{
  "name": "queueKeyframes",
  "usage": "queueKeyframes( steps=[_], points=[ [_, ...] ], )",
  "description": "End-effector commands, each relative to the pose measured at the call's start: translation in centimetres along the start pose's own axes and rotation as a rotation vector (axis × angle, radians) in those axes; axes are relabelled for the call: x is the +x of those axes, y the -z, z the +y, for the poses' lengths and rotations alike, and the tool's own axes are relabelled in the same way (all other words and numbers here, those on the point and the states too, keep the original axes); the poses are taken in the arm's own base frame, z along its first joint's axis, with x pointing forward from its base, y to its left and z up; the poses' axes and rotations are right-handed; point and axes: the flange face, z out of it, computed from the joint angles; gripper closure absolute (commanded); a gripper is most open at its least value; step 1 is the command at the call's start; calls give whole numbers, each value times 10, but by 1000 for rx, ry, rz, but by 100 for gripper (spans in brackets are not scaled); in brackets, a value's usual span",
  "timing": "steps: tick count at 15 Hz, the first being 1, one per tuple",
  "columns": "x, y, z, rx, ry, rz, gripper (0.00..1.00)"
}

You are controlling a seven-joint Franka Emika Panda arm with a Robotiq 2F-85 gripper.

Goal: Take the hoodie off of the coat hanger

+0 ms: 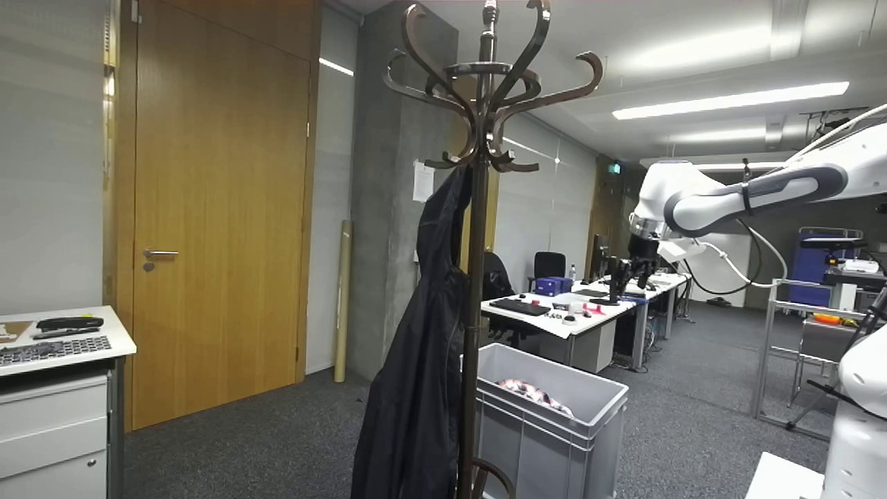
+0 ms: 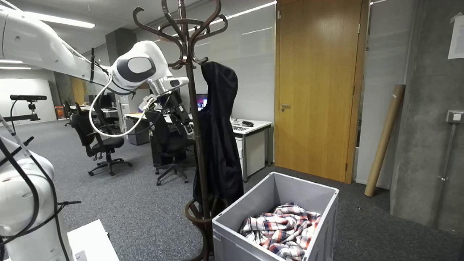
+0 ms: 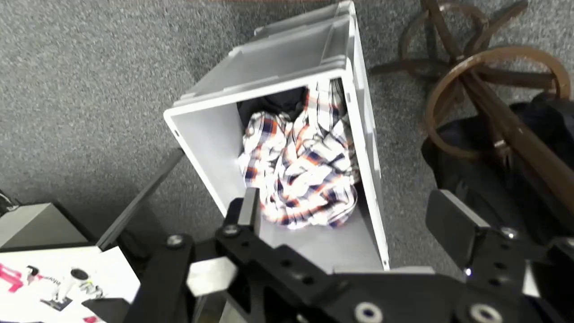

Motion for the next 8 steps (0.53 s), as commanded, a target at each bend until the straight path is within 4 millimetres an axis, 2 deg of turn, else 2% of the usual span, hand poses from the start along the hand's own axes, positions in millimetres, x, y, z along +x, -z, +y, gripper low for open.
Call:
queueKeyframes(
  steps=[1, 4, 8],
  points=[
    [27, 21, 24, 39, -7, 192, 0],
    [48, 30, 29, 103, 1, 354, 0],
    [72, 43, 23, 184, 42, 576, 0]
  ],
)
